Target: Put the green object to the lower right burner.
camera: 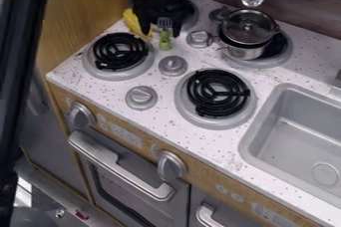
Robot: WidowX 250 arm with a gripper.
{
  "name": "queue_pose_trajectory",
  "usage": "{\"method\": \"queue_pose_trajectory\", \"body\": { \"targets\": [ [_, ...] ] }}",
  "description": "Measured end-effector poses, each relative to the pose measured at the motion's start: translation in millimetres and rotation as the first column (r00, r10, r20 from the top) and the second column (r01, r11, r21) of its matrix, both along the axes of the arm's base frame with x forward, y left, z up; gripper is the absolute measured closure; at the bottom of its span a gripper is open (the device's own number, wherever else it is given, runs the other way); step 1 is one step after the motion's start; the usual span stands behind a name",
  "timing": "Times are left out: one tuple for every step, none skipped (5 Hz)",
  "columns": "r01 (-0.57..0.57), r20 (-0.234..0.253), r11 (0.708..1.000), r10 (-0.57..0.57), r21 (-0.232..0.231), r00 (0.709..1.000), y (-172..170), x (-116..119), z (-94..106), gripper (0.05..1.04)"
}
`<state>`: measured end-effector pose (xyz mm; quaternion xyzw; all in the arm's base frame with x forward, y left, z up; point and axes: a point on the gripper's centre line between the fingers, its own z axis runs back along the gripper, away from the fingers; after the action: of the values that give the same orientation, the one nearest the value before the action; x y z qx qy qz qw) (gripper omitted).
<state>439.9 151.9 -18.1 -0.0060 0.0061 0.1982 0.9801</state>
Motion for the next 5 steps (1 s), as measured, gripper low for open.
{"method": "queue_pose_trajectory", "body": {
  "targets": [
    [-0.008,-0.020,1.000,0.008,-0.013,1.000,-0.4,1.8,-8.4,0.084],
    [-0.001,-0.037,1.000,0.000,-0.020,0.999,-7.6,3.5,-20.6,0.085],
    [-0.004,-0.039,1.000,0.004,-0.019,0.999,-8.4,9.6,-24.4,0.140],
    [-0.014,-0.041,1.000,0.013,-0.014,0.999,-8.9,10.5,-31.1,0.407],
    [-0.022,-0.035,1.000,0.022,-0.008,0.999,-7.2,9.6,-34.4,0.659]
  ]
}}
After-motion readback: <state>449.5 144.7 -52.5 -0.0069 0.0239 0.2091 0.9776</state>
